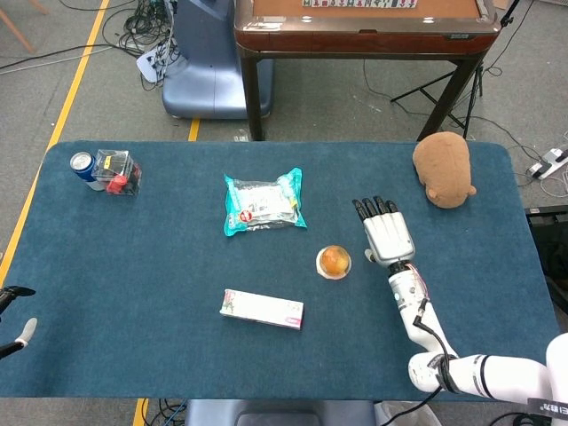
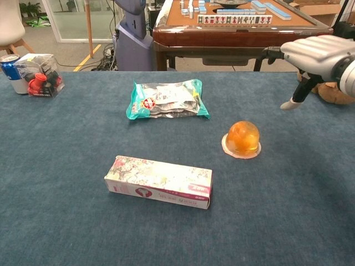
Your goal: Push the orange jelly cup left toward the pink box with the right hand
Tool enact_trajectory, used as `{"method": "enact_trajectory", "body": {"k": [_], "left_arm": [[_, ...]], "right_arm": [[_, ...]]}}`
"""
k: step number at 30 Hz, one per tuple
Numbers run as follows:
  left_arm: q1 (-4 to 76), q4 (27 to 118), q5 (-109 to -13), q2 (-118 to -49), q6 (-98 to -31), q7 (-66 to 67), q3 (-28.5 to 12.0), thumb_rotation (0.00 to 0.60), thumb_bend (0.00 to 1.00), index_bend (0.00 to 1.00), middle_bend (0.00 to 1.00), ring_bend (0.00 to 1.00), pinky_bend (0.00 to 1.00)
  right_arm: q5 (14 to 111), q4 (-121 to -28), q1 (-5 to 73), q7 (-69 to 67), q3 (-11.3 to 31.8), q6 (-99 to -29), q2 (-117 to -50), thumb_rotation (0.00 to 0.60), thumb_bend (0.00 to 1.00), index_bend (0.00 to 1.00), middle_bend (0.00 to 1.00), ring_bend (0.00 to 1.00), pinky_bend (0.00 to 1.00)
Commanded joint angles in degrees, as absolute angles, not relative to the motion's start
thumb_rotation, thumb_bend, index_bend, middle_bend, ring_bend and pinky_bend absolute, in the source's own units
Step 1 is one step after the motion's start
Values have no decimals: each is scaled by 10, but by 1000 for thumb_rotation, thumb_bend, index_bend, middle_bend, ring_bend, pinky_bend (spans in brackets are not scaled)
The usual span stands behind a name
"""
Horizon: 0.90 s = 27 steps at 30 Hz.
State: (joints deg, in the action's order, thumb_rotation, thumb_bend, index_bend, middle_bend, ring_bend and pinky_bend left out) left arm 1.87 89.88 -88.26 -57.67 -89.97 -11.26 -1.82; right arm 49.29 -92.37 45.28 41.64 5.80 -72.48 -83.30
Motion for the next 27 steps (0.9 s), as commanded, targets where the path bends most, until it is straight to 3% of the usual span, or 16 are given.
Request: {"method": "enact_trajectory", "body": {"k": [1, 6, 12, 27], "left_arm": [[19, 898, -880, -577, -898, -115, -19, 600, 313, 347, 365, 348, 535], [20, 895, -875, -578, -894, -118, -20, 600, 313, 348, 365, 348, 535], [19, 891, -871, -578, -892, -123, -22, 600, 313, 347, 365, 349, 535], [15, 888, -863, -574, -894, -134, -25, 600, 313, 348, 365, 349, 535]], "right_arm": [[524, -882, 456, 430, 48, -714, -842, 600, 0, 126, 129, 106, 185], [541, -841, 463, 438, 44, -680, -854, 600, 0, 122, 86, 72, 153], [588, -794, 470, 420, 35, -646, -872, 600, 0, 50, 19, 0, 103], [686, -725, 480, 367, 10, -564, -888, 600, 0, 16, 0, 0, 88]]}}
